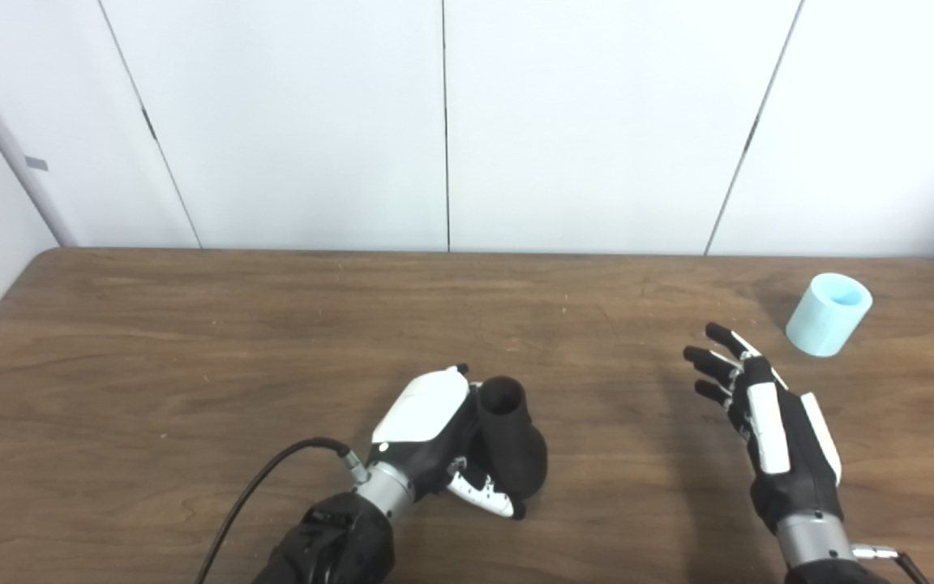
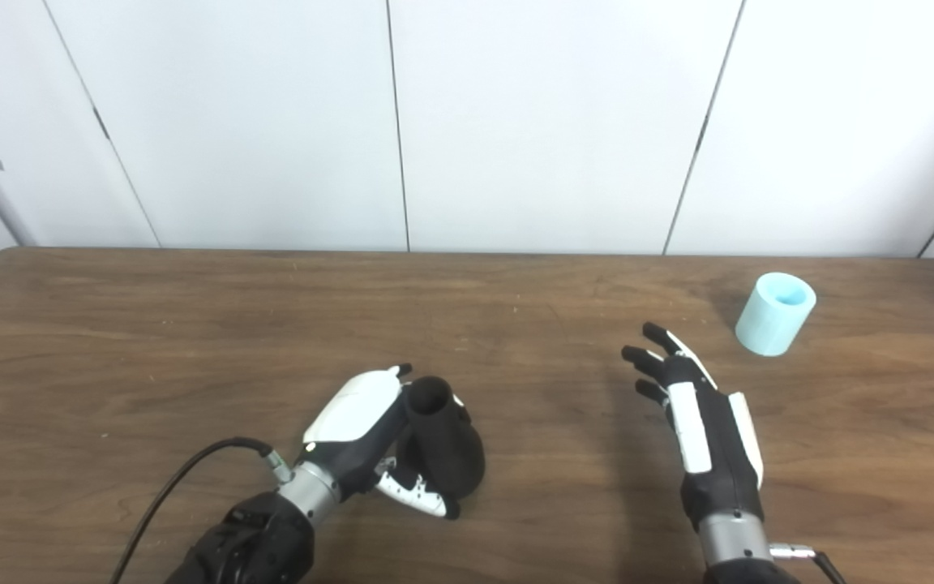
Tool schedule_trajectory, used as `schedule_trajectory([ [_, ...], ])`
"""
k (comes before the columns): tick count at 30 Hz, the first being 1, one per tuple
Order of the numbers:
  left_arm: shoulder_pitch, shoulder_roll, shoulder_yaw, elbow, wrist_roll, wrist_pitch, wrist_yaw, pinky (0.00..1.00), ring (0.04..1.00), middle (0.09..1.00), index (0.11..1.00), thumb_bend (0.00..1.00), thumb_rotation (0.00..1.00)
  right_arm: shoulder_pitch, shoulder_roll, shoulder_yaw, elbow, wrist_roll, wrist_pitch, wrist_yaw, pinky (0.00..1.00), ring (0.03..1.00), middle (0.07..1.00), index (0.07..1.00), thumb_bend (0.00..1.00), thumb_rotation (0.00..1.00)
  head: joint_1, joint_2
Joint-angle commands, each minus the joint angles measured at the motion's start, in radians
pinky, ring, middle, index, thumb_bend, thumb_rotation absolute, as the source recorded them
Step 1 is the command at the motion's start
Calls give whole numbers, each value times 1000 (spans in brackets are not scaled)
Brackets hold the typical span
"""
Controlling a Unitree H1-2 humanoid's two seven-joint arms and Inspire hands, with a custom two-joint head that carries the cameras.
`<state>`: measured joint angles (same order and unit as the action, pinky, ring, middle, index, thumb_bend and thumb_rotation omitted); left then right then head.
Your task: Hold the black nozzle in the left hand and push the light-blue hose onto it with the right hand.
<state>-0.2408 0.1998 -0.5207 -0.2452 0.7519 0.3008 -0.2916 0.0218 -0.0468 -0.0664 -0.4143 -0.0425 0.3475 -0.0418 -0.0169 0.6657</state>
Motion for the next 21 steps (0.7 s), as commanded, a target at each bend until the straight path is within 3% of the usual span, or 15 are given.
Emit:
schedule_trajectory([
  [1, -4, -27, -30, 38, -19, -23, -34, 1000, 671, 469, 493, 523, 0, -27, 5, -8, -44, 2, -16, -8, 825, 858, 782, 854, 515, 1000, -4, 1],
  [9, 0, -54, -24, 75, -23, -26, -29, 1000, 683, 472, 493, 523, 0, -32, 2, -22, -45, 8, -22, -15, 834, 863, 785, 852, 506, 1000, -5, 1],
  [16, -2, -45, -47, 80, -13, -10, -69, 1000, 727, 526, 470, 518, 0, -76, -56, -93, -51, 50, 2, -5, 798, 862, 826, 850, 516, 1000, -50, -3],
  [21, -3, -36, -45, 79, -20, -16, -74, 1000, 718, 530, 467, 518, 0, -128, -112, -132, -92, 60, 58, -3, 759, 850, 834, 843, 489, 778, -113, -15],
])
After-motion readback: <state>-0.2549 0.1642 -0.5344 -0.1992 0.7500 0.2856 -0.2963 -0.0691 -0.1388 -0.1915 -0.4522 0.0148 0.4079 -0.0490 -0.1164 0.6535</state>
